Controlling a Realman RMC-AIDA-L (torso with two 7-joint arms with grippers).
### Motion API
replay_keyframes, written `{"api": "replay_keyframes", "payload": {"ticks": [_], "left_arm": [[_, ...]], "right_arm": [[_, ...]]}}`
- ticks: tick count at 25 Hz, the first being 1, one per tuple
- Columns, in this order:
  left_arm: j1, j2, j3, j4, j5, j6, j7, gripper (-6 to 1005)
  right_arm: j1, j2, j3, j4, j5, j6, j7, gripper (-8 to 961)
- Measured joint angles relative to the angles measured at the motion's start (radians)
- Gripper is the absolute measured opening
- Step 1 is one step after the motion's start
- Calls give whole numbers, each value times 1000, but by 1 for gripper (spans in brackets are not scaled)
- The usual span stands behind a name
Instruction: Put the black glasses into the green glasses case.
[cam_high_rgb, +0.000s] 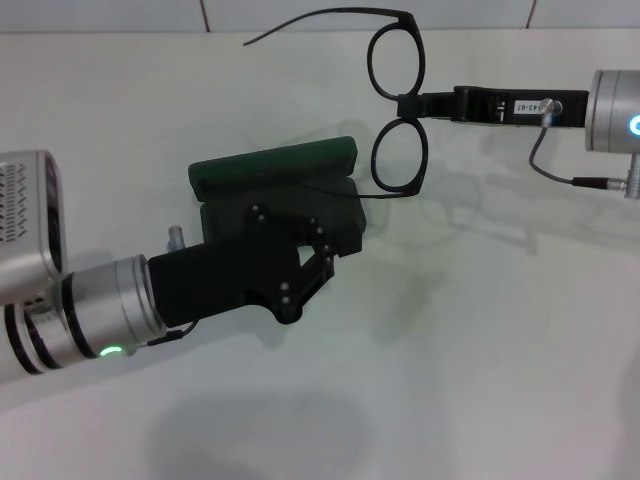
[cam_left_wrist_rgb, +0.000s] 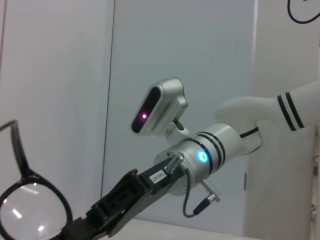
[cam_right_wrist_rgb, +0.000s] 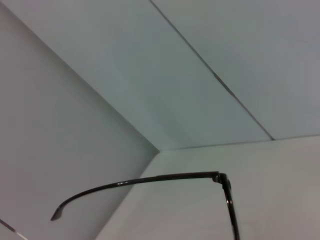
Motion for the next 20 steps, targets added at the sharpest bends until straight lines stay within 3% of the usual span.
{"api": "replay_keyframes", "payload": {"ticks": [20], "left_arm": [[-24, -1, -8, -37, -74, -9, 1, 7]], "right_arm": [[1, 2, -50, 59, 48, -26, -34, 67]]}}
